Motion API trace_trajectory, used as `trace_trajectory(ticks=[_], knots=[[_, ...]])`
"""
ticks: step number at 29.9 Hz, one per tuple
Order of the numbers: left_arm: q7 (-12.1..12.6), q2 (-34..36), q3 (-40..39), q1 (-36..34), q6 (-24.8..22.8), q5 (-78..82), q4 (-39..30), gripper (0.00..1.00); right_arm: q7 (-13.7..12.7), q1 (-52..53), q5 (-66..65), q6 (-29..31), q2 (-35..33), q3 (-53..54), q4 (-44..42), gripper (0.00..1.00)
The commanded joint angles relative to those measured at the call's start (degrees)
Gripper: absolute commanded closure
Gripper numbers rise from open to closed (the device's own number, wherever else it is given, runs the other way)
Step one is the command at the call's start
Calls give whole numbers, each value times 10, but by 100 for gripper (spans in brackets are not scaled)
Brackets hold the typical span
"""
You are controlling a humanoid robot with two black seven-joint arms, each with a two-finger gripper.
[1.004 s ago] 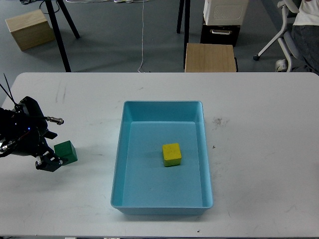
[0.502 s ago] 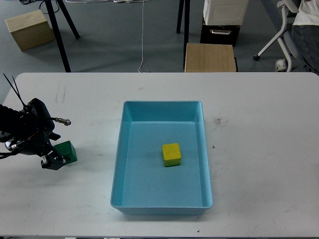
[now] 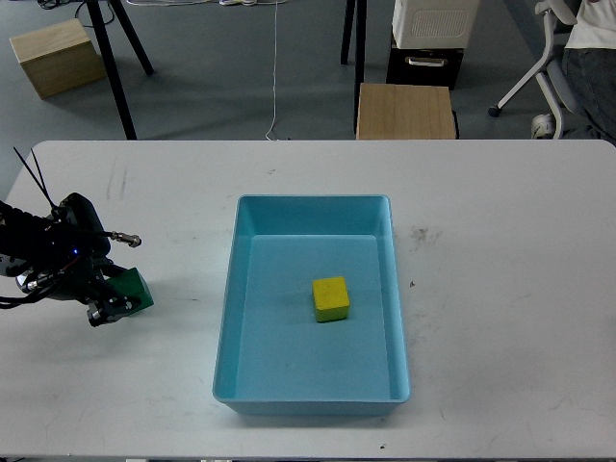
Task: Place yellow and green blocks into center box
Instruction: 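Lift the green cube and carry it over the yellow cube in the tray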
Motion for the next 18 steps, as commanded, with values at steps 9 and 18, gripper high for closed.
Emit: trace_trajectory(ticks=[9,18], knots=[[0,27,-3,-189,37,0,-43,93,0,-1,0,0,0,-2,0,1],[0,-25,-6,-276,-67,-81,-145,93,0,-1,0,0,7,-2,-1,1]])
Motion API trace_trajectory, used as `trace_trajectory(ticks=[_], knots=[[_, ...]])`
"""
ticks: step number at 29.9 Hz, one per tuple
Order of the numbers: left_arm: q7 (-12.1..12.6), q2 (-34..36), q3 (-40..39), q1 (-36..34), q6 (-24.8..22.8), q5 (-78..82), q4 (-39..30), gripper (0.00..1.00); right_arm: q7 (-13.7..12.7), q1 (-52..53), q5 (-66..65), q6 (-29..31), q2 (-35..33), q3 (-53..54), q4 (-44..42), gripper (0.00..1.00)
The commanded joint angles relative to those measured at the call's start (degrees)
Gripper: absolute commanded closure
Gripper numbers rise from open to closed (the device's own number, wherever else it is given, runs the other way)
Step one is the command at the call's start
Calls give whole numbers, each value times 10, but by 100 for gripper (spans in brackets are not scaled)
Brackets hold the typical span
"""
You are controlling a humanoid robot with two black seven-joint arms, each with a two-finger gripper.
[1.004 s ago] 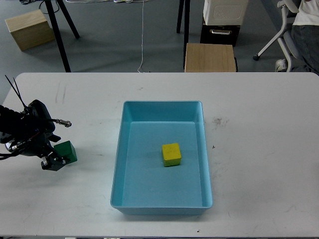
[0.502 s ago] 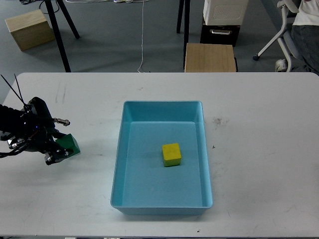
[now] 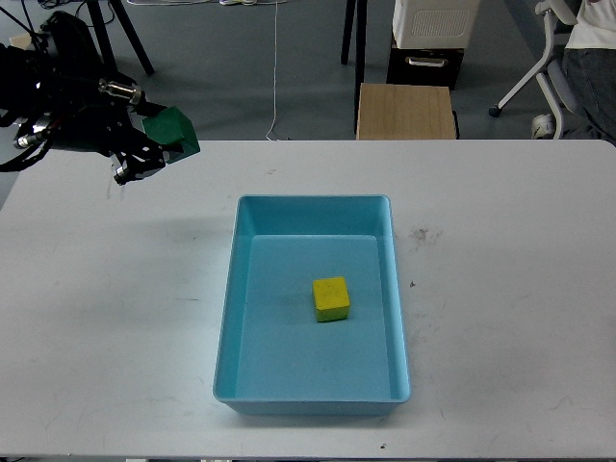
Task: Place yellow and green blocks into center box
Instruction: 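Lift the green cube and carry it over the yellow cube in the tray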
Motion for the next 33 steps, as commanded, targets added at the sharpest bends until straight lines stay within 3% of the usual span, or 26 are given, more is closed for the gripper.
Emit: trace_trajectory(ticks=[1,5,15,20,28,33], knots=[[0,-35,-1,-17,-49,-32,-53,93,0,0,0,0,5,0,0,1],[0,-93,0,-17,-98,-35,-80,93,0,0,0,0,6,-3,0,1],[0,-239,6,-7,-98,-33,-16,91,0,0,0,-7,14,-4,-1,1],[0,-276,54,2,-98,-29,25,89,0,1,-1,-7,18,-7,-1,1],[0,-312,59,36,-98,-19,64,85,0,1,0,-7,18,-5,-1,1],[0,-334,59,44,-98,-13,81,76,0,1,-1,-6,18,-6,-1,1]])
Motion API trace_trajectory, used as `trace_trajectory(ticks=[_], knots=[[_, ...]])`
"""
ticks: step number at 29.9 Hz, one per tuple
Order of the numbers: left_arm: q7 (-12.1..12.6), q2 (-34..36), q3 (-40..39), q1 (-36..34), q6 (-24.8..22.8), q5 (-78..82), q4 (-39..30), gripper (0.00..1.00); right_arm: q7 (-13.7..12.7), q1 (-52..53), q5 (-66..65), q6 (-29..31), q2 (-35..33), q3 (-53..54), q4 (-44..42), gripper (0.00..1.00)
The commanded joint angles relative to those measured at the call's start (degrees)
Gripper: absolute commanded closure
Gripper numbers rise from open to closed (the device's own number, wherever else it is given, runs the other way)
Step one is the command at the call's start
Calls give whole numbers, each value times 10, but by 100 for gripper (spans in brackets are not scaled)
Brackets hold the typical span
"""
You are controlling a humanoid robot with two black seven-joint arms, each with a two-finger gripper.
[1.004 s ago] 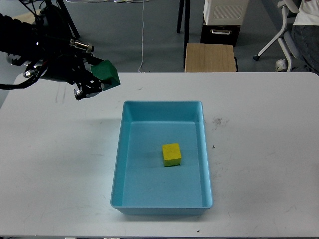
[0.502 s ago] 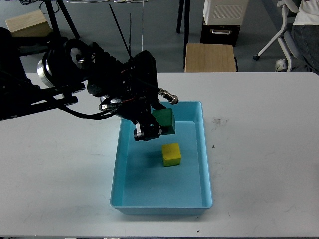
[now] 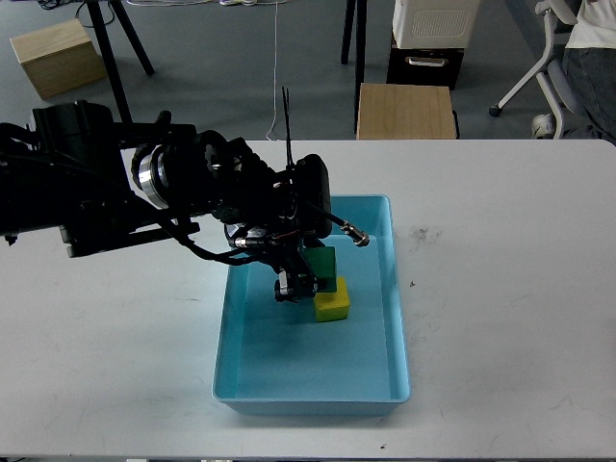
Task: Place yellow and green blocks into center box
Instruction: 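Lift the green cube and carry it over the yellow cube in the tray, then set the green cube on top of the yellow cube and release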
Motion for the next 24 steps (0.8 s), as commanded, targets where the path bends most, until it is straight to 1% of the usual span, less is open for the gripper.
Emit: trace_trajectory(ticks=[1,3,11,14,16,17,21,24], knots=[[0,-12,-1,5,0,-1,9,72,0,0,0,1,0,-1,0,1],[0,-19,-1,9,0,-1,9,64,0,0,0,1,0,-2,0,1],[0,-21,-6,17,0,-2,9,47,0,0,0,1,0,-3,-1,1],[0,-21,-8,17,0,-3,9,40,0,0,0,0,0,-3,-1,1],[0,-23,-9,18,0,-5,9,33,0,0,0,1,0,-3,-1,1],[0,-24,-9,20,0,-6,9,28,0,0,0,1,0,-3,-1,1],[0,-24,-13,30,0,-7,10,12,0,1,0,1,0,-3,-1,1],[0,-23,-38,33,0,-9,10,6,0,1,0,1,0,-3,-1,1]])
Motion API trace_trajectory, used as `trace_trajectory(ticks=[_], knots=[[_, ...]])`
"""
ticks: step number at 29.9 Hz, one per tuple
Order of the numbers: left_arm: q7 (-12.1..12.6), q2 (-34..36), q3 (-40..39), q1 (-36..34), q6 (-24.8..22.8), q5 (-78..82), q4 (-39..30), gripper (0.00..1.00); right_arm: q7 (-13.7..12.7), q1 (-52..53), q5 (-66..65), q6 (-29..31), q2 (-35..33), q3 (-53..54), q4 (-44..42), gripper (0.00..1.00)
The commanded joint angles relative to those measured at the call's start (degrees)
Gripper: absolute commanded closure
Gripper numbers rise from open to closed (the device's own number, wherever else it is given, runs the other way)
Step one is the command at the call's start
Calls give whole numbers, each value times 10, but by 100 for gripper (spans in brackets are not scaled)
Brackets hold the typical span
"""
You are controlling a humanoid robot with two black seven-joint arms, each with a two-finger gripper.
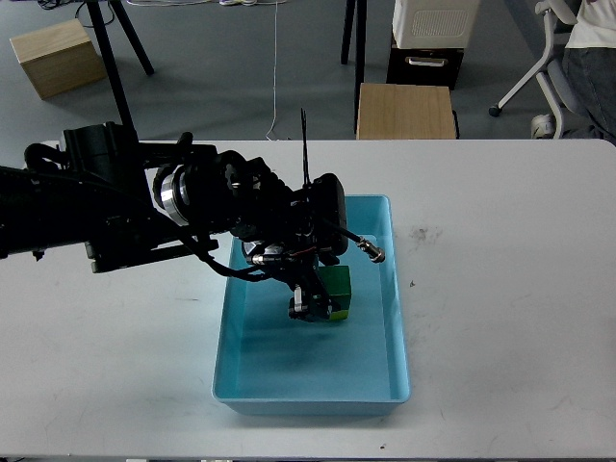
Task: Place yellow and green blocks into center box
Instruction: 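Set the green cube on top of the yellow cube and release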
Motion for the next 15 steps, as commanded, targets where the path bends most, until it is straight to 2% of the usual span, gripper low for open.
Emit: trace_trajectory(ticks=[1,6,8,12,15], knots=[[0,5,-33,5,0,-2,-1,3,0,0,0,1,0,0,-1,1],[0,37,-88,1,0,-27,-15,0,0,1,0,4,0,-3,2,1],[0,60,-112,0,0,-49,-41,0,0,6,0,5,-1,-11,3,1],[0,104,-189,8,0,-110,-64,0,0,34,0,7,-8,-39,5,1],[0,133,-272,67,0,-173,-57,0,0,71,0,9,-8,-43,5,1]])
